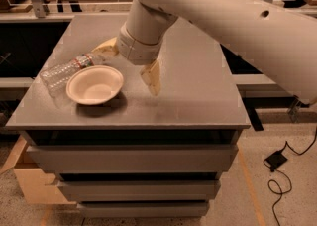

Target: Move paper bowl near water bottle

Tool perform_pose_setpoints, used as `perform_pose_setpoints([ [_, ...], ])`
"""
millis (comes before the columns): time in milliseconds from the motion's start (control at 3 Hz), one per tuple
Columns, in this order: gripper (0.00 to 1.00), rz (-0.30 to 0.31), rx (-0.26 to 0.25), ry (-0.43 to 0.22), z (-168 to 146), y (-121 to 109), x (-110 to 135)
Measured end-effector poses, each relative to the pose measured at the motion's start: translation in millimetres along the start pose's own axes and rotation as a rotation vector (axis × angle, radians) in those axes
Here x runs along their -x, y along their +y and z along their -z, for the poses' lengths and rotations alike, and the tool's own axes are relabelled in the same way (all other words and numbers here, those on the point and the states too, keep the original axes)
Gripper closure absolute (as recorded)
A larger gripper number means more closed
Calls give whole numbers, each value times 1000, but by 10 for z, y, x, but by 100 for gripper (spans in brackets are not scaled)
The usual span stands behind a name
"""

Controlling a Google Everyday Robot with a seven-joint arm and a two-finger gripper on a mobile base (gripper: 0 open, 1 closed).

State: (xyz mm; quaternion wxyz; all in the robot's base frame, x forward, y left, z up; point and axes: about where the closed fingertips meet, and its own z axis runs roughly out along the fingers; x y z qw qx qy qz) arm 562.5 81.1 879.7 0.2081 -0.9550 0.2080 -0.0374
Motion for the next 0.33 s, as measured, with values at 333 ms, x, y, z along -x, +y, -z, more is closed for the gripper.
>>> perform_pose_setpoints([
  [333, 0, -29, 3, 42, 192, 71, -171],
])
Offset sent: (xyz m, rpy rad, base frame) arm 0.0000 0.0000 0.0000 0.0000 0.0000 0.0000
